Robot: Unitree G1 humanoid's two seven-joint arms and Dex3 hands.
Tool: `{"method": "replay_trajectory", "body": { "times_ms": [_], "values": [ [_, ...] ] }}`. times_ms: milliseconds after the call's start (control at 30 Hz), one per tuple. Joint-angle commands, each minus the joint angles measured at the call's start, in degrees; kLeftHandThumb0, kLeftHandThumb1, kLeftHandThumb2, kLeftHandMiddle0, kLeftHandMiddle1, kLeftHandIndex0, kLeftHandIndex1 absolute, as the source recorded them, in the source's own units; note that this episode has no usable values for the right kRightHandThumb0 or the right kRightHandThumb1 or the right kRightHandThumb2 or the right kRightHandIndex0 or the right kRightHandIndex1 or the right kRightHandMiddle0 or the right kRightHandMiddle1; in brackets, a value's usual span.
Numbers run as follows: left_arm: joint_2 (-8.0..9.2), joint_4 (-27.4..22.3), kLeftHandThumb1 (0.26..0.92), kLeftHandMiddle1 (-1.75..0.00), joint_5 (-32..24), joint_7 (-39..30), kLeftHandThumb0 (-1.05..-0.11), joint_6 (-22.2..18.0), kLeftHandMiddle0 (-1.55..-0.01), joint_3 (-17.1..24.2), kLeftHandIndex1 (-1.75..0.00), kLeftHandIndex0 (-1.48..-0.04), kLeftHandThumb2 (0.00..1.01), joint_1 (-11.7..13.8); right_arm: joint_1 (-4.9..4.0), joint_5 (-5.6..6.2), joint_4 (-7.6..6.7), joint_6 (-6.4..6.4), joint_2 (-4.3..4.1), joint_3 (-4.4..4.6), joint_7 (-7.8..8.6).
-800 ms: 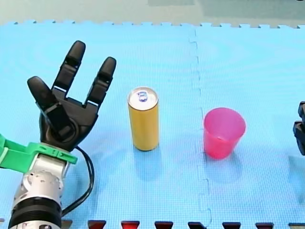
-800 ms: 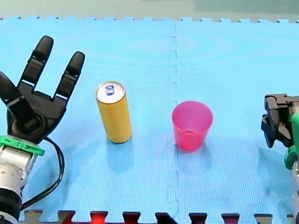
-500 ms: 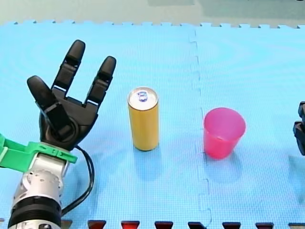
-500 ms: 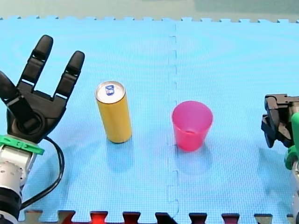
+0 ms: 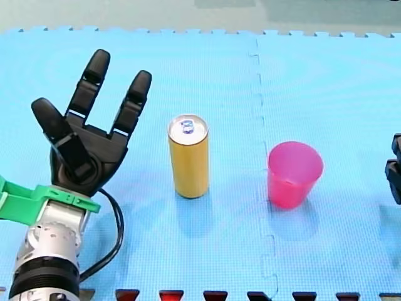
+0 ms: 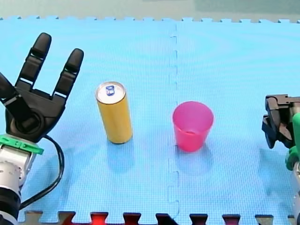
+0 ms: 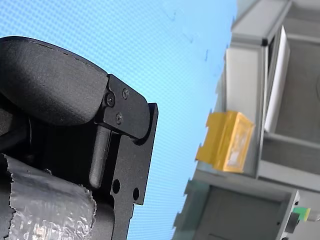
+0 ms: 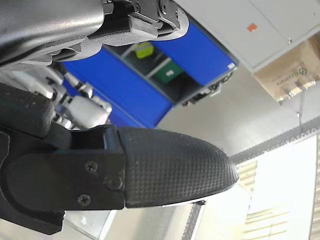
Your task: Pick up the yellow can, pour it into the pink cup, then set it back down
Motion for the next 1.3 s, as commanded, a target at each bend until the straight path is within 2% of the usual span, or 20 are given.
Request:
{"method": "replay_trajectory", "body": {
  "times_ms": [0, 200, 400, 567, 833, 967, 1100, 1200, 1267],
  "values": [
    [0.06, -0.37, 0.921, 0.0, 0.19, -0.07, -1.048, -0.7, -0.34, -0.14, 0.0, -0.25, 0.33, -0.06, -0.29, 0.08, -0.02, 0.16, -0.36, -0.13, -0.06],
    [-1.67, -1.61, 0.921, 0.0, 6.59, 3.01, -1.048, -13.69, -0.32, -2.84, -0.01, -0.26, 0.22, 1.52, -0.18, 0.11, 0.0, 0.17, -0.34, -0.14, -0.09],
    [-2.57, -1.35, 0.921, -0.01, 10.01, 6.53, -1.048, -19.79, -0.34, -4.43, -0.01, -0.27, 0.19, 2.0, -0.11, 0.15, 0.0, 0.14, -0.4, -0.17, 0.0],
    [-2.91, -0.06, 0.921, -0.01, 15.62, 11.22, -1.048, -29.27, -0.34, -6.82, -0.02, -0.29, 0.18, 2.56, -0.23, 0.12, 0.05, 0.2, -0.48, -0.17, 0.05],
    [-3.27, 3.18, 0.921, -0.01, 22.36, 18.06, -1.048, -40.73, -0.35, -9.92, -0.02, -0.31, 0.16, 2.89, -0.15, 0.02, 0.08, 0.03, -0.46, -0.05, 0.04],
    [-3.01, 6.45, 0.921, -0.01, 24.31, 20.23, -1.048, -43.95, -0.35, -10.99, -0.01, -0.31, 0.17, 2.17, -0.11, 0.02, 0.07, -0.05, -0.45, -0.06, 0.0],
    [-2.28, 8.2, 0.921, -0.01, 25.22, 20.27, -1.048, -44.67, -0.36, -11.98, -0.01, -0.32, 0.16, 1.79, -0.06, 0.03, 0.06, -0.13, -0.47, -0.07, -0.01],
    [-1.56, 8.72, 0.917, -0.01, 26.25, 20.25, -1.048, -44.57, -0.36, -13.06, -0.01, -0.33, 0.09, 1.85, -0.03, -0.02, -0.01, -0.15, -0.51, -0.03, -0.03],
    [-0.99, 8.89, 0.886, -0.01, 27.59, 20.76, -1.048, -44.9, -0.36, -14.14, 0.0, -0.32, 0.05, 2.07, 0.01, -0.04, -0.05, -0.15, -0.53, 0.0, -0.05]
  ]
}}
